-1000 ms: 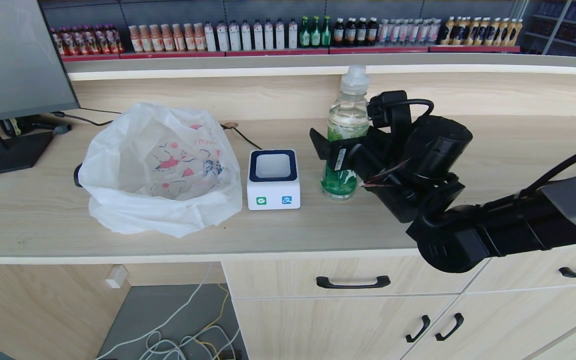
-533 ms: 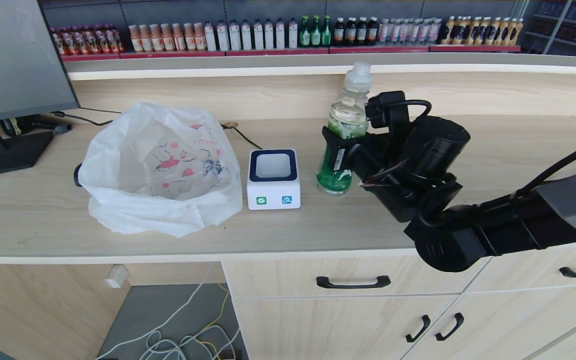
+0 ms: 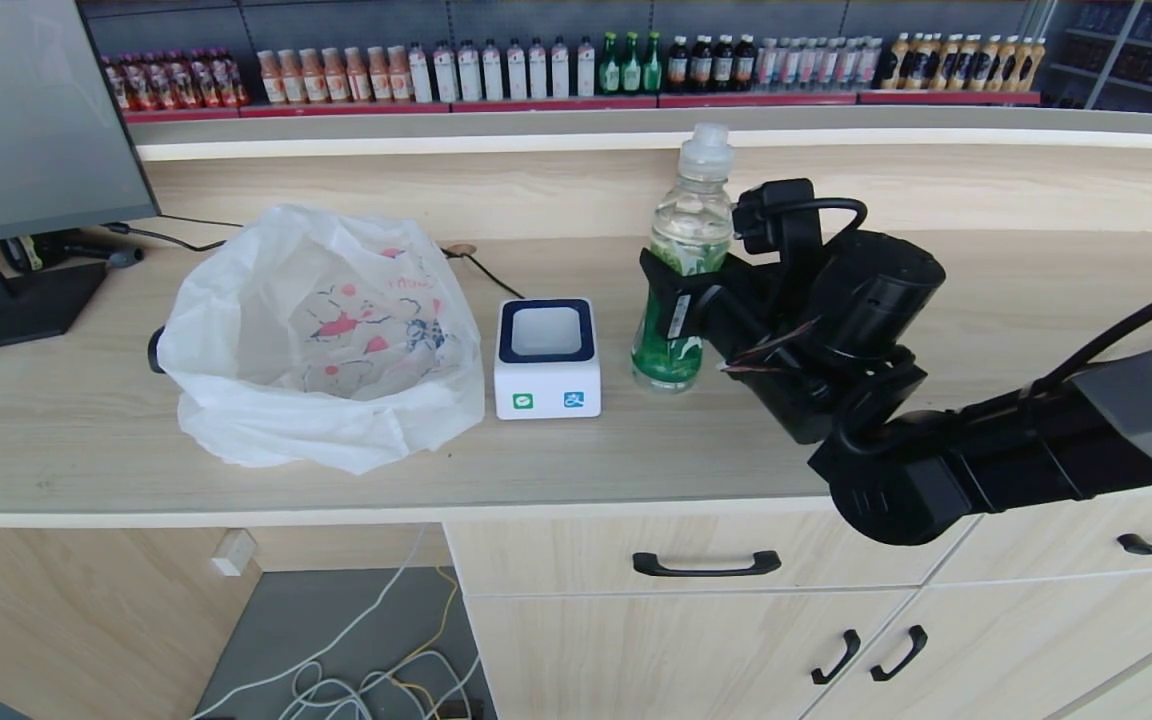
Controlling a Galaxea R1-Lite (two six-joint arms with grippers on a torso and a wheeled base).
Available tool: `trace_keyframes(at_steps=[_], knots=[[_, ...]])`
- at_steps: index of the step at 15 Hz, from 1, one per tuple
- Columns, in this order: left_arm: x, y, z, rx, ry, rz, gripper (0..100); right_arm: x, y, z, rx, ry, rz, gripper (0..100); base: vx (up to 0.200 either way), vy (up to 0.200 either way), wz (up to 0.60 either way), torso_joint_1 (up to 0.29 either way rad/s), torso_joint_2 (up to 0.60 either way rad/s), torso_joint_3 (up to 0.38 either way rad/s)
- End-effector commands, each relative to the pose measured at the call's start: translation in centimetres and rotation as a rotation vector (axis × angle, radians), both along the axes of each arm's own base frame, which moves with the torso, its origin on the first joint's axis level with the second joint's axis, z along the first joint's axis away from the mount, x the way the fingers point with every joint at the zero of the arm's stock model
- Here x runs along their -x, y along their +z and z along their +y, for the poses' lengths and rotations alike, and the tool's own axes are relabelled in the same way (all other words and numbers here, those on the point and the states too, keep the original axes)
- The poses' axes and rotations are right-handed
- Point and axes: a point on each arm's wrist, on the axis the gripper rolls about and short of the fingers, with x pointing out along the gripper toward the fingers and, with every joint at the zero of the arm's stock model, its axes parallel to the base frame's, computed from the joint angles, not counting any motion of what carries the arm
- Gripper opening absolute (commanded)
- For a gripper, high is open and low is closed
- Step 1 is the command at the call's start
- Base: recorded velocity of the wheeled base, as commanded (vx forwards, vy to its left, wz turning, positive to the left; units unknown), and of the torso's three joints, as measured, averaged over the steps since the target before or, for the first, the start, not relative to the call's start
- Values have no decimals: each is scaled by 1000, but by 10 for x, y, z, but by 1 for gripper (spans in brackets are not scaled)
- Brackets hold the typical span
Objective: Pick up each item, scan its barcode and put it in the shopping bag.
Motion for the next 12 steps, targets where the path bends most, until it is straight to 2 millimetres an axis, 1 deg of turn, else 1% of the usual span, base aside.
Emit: trace_keyframes(at_steps=[1, 5, 8, 10, 12], knots=[[0, 0, 0, 0, -1, 0, 100, 3, 5, -2, -6, 0, -12, 0, 0, 0, 0, 0, 0, 0], [0, 0, 0, 2, 1, 0, 100, 9, 9, -1, -2, 6, -31, 0, 0, 0, 0, 0, 0, 0], [0, 0, 0, 0, 1, 0, 100, 15, 21, -5, -16, 16, -55, 0, 0, 0, 0, 0, 0, 0], [0, 0, 0, 0, -1, 0, 100, 22, 25, -10, -20, 18, -62, 0, 0, 0, 0, 0, 0, 0], [0, 0, 0, 0, 1, 0, 100, 34, 29, -17, -19, 21, -61, 0, 0, 0, 0, 0, 0, 0]])
